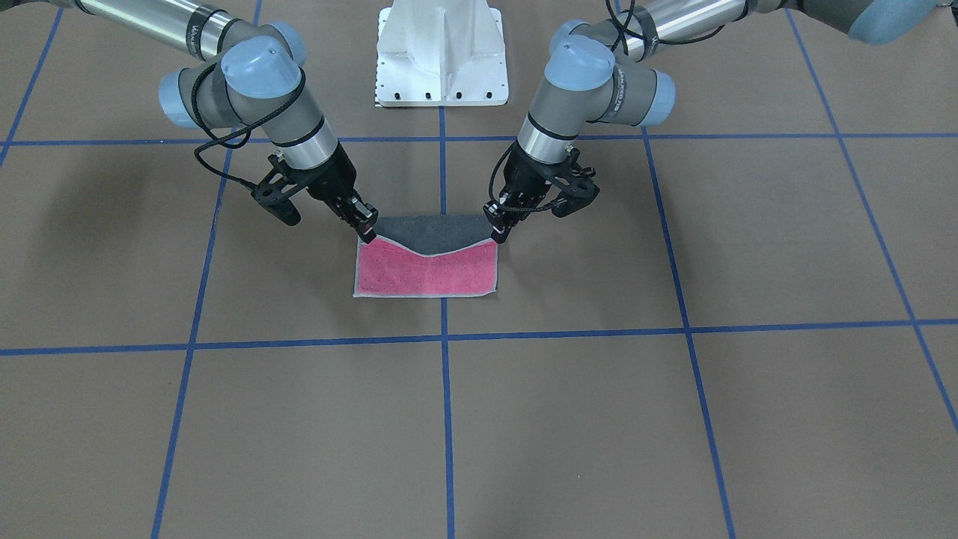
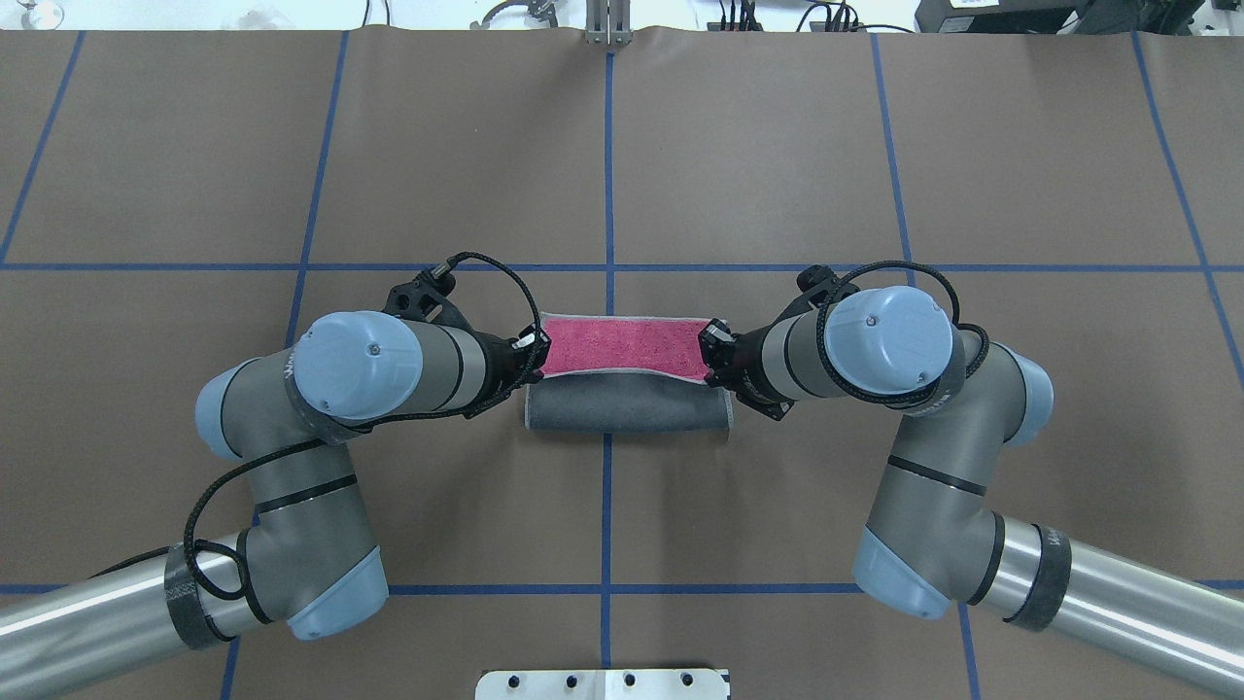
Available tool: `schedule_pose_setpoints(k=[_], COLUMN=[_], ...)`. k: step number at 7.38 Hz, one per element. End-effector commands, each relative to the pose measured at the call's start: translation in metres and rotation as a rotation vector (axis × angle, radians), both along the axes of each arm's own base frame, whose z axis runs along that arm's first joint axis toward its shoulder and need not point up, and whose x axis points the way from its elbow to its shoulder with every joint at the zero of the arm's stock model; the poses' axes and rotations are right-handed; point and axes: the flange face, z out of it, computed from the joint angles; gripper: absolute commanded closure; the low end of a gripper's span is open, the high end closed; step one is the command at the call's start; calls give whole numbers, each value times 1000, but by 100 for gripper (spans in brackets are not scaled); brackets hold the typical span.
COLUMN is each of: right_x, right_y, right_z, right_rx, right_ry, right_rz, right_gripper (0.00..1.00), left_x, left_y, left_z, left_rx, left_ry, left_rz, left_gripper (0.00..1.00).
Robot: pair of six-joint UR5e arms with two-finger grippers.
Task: Fold towel twice with both arms
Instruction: 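Lift both near corners and fold them over toward the far edge, then lower both grippers onto the far edge and release the corners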
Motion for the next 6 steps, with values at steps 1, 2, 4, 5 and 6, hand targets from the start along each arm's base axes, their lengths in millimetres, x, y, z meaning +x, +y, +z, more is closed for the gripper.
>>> schedule_pose_setpoints(k=[1, 2, 4, 5, 6], right_x=[-2, 0, 0, -3, -7], right_y=[-5, -11, -18, -24, -26], right_z=[0, 2, 7, 7, 6], right_rx=[-1, -4, -9, -11, -12], right_ry=[3, 9, 20, 24, 25], right_rz=[5, 14, 22, 29, 29], right_gripper=[100, 100, 100, 100, 100], left_x=[4, 1, -2, -2, 2], left_y=[-21, -27, -35, -36, -39], left_z=[-2, -2, 2, 3, 3], left_rx=[-1, -1, -7, -8, -10], left_ry=[-14, -15, -24, -26, -29], left_rz=[-21, -30, -41, -42, -41], left_gripper=[100, 100, 100, 100, 100])
